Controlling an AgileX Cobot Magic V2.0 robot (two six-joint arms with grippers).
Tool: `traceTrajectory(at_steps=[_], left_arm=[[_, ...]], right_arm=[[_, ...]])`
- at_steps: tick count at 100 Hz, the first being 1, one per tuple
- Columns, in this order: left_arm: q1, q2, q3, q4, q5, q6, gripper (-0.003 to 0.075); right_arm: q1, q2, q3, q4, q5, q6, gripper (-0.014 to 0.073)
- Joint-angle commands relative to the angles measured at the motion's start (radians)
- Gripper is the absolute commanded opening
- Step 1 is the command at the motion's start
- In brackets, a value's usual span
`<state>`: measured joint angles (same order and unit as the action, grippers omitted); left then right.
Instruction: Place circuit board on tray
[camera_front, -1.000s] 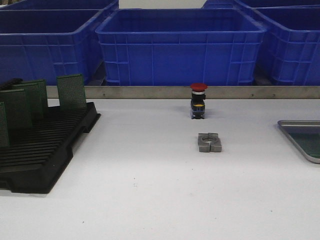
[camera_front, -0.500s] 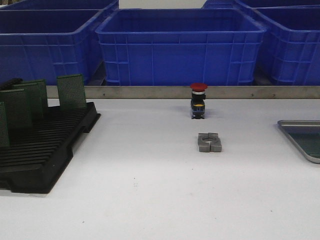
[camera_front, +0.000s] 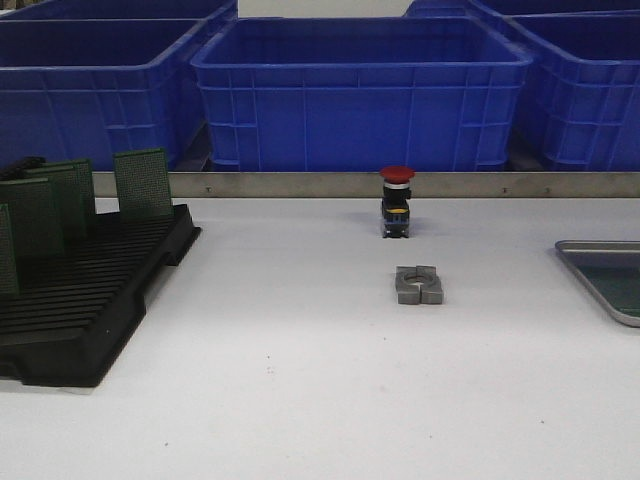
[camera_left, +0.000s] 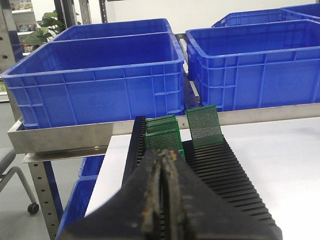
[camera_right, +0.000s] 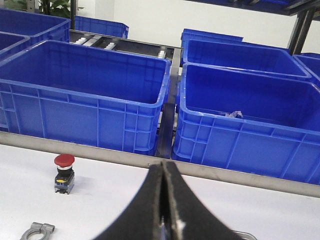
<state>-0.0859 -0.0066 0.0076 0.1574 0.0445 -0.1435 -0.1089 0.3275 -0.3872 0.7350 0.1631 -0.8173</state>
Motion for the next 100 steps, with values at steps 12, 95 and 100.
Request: traceTrajectory(at_steps=[12, 95, 100], left_arm=[[0.002, -0.034, -0.002, 0.001, -0.068, -0.011, -0.0018], [0.002, -0.034, -0.002, 0.001, -0.068, -0.011, -0.0018], [0.002, -0.034, -0.002, 0.001, -0.068, -0.011, -0.0018]], right_arm=[[0.001, 0.004, -0.028, -0.105, -0.072, 0.126, -0.0069], [0.083, -0.262, 0.226, -0.807, -0.174, 0.925, -0.0069], [0.083, -0.297, 0.255, -0.779, -0.181, 0.902, -0.0069]])
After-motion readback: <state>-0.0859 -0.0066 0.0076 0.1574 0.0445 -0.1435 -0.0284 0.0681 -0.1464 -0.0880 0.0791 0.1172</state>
